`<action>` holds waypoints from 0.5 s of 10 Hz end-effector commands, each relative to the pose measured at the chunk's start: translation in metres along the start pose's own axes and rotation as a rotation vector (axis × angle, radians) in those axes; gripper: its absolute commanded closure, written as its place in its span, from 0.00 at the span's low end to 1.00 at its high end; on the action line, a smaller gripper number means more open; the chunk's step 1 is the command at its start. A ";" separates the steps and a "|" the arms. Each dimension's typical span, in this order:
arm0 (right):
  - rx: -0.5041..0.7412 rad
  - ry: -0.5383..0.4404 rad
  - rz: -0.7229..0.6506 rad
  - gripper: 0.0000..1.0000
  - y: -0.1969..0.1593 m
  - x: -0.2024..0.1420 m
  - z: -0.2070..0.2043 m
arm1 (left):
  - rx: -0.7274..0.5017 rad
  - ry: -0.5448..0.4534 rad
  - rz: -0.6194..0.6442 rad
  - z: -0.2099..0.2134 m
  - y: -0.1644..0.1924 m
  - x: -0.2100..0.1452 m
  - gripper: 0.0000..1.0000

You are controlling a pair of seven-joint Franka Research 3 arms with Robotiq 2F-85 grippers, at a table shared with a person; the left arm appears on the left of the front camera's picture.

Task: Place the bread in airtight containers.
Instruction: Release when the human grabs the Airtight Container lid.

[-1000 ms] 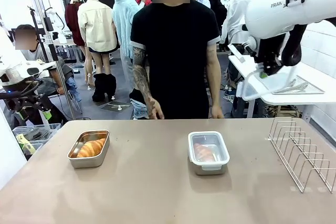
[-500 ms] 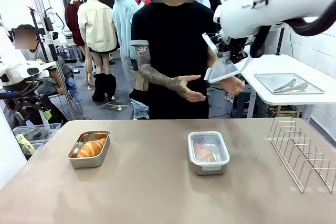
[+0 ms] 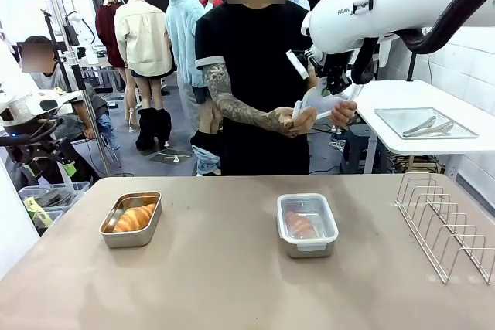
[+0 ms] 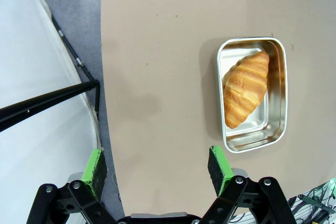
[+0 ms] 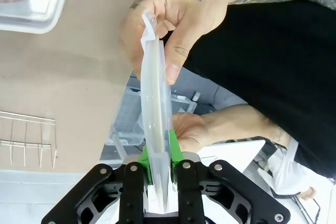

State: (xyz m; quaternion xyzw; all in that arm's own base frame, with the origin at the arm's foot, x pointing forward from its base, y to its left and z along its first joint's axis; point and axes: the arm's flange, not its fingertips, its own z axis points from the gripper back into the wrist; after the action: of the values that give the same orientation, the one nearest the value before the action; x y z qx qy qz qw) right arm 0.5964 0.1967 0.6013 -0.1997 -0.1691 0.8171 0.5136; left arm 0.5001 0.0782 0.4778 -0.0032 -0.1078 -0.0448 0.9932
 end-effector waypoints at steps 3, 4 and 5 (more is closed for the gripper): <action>0.022 0.023 -0.027 0.87 -0.001 0.001 0.008 | 0.028 -0.008 0.016 0.000 0.000 -0.001 0.00; 0.031 0.022 -0.034 0.68 0.001 0.001 0.009 | 0.028 -0.008 0.016 0.000 0.000 -0.001 0.00; 0.053 0.019 -0.036 0.49 0.001 0.001 0.013 | 0.028 -0.008 0.016 0.000 0.000 -0.001 0.00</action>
State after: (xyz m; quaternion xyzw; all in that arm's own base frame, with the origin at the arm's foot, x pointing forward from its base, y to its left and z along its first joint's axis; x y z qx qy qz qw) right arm 0.5923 0.1960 0.6045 -0.1916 -0.1611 0.8138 0.5244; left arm 0.5001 0.0782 0.4778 -0.0032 -0.1078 -0.0448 0.9932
